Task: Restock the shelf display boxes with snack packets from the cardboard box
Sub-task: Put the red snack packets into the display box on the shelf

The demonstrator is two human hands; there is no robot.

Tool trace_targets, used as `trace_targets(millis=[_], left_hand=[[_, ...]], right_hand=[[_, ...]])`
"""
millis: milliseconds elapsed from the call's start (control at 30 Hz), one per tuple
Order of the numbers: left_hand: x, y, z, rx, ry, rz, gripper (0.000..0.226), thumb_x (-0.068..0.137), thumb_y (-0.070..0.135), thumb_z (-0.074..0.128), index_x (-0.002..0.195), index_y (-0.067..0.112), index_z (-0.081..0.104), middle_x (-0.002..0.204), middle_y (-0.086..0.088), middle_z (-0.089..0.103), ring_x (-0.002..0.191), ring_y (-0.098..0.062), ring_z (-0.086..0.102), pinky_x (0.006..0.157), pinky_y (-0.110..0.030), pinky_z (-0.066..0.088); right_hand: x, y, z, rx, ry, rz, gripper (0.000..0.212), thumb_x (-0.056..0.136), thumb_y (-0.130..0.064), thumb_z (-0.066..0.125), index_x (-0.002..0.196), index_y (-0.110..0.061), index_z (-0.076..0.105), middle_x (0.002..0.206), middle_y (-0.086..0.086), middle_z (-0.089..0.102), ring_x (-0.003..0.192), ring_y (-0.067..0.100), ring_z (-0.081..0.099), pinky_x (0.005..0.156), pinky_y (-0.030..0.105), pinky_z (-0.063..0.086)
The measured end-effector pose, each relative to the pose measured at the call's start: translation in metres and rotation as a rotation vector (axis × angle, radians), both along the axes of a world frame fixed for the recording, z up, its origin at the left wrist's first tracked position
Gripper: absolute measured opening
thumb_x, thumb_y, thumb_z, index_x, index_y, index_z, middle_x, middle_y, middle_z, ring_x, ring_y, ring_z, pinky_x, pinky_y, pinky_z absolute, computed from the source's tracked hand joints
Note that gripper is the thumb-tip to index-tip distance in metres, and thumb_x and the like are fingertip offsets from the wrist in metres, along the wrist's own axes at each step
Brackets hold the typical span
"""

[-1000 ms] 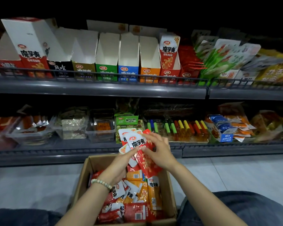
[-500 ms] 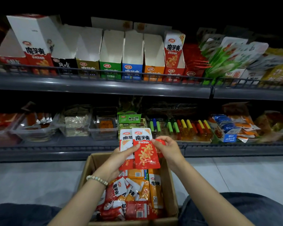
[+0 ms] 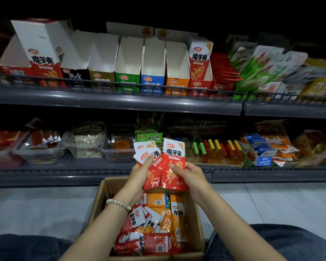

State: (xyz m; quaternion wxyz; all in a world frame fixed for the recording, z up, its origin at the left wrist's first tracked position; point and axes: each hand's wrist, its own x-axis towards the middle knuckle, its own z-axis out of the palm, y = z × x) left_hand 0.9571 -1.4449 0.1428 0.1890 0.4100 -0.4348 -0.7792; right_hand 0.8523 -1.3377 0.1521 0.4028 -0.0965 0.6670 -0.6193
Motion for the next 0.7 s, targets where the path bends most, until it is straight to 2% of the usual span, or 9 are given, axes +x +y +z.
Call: trace_targets(millis=[67,167,267,367,433,567,700], left_hand=[[0.0,-0.001,0.004,0.062,0.052,0.043,0.031,0.094,0.034,0.055,0.115,0.012,0.059,0.098,-0.01,0.071,0.088,-0.022,0.068,0.077,-0.036,0.054],[0.002,-0.003,0.003,-0.03,0.029,0.005,0.033,0.096,0.03,0.052,0.122,0.01,0.057,0.102,-0.009,0.071,0.089,-0.019,0.069,0.073,-0.033,0.055],[0.003,-0.001,0.008,-0.147,-0.02,-0.045,0.027,0.097,0.036,0.049,0.109,0.015,0.062,0.086,-0.001,0.073,0.068,-0.006,0.071,0.054,-0.021,0.053],[0.0,0.002,0.01,-0.205,-0.049,-0.093,0.04,0.096,0.049,0.039,0.102,0.019,0.065,0.077,0.003,0.075,0.072,-0.011,0.072,0.064,-0.026,0.053],[-0.001,0.005,0.012,-0.232,-0.029,-0.105,0.039,0.095,0.054,0.037,0.1,0.025,0.063,0.08,0.005,0.075,0.078,-0.011,0.071,0.07,-0.026,0.053],[-0.002,0.009,0.018,-0.317,0.034,-0.137,0.024,0.096,0.034,0.05,0.114,0.023,0.061,0.097,0.005,0.073,0.085,-0.006,0.07,0.065,-0.018,0.053],[-0.005,0.009,0.03,-0.355,0.066,-0.148,0.023,0.098,0.034,0.046,0.114,0.024,0.06,0.102,0.004,0.072,0.086,-0.005,0.07,0.062,-0.014,0.052]], right_hand=[[-0.006,0.001,0.0,-0.004,-0.074,-0.075,0.031,0.078,-0.02,0.076,0.103,-0.01,0.062,0.086,0.004,0.073,0.07,0.014,0.07,0.053,0.023,0.05],[-0.005,0.003,0.0,-0.027,-0.15,-0.07,0.035,0.079,-0.014,0.074,0.11,-0.009,0.057,0.095,0.008,0.071,0.08,0.02,0.068,0.059,0.028,0.05],[0.003,0.001,-0.002,-0.044,-0.092,0.086,0.035,0.085,-0.016,0.069,0.117,-0.015,0.055,0.102,0.007,0.072,0.087,0.022,0.07,0.067,0.031,0.054],[0.007,-0.002,-0.002,-0.055,0.015,0.145,0.027,0.09,-0.029,0.062,0.116,-0.023,0.057,0.102,0.002,0.073,0.092,0.019,0.071,0.078,0.034,0.055],[0.007,-0.004,-0.001,-0.086,-0.009,0.093,0.021,0.092,-0.031,0.058,0.112,-0.023,0.058,0.1,0.002,0.073,0.092,0.019,0.07,0.077,0.033,0.055],[0.008,-0.009,0.002,-0.065,0.066,0.043,0.03,0.091,-0.039,0.059,0.117,-0.024,0.058,0.103,0.0,0.072,0.095,0.018,0.069,0.084,0.037,0.056],[0.002,-0.011,0.019,-0.143,0.21,0.06,0.032,0.094,-0.034,0.053,0.124,-0.021,0.051,0.11,-0.001,0.068,0.095,0.011,0.068,0.073,0.021,0.055]])
